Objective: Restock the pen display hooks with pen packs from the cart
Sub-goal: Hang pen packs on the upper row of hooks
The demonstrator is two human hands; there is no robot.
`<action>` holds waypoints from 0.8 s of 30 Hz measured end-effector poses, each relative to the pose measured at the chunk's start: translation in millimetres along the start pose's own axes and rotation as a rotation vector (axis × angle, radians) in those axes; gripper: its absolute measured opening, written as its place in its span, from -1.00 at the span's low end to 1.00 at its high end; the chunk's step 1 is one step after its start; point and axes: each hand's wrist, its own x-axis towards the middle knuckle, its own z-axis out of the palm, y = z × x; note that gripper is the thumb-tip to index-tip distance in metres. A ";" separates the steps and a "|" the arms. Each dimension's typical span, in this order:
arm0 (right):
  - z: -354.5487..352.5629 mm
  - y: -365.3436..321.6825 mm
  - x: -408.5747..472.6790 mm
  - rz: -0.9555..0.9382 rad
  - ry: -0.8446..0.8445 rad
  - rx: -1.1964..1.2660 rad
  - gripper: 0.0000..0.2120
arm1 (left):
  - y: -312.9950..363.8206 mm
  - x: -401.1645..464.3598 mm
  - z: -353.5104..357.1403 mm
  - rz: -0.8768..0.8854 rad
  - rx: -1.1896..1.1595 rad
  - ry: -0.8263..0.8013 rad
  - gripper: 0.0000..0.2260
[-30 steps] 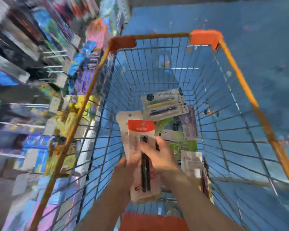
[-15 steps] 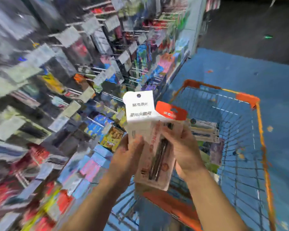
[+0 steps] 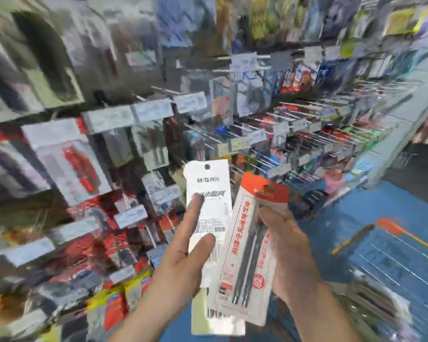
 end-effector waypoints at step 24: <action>316.4 75.5 -67.9 0.068 -0.293 -0.273 -0.56 | 106.9 -109.8 -263.6 -0.007 0.118 0.448 -0.76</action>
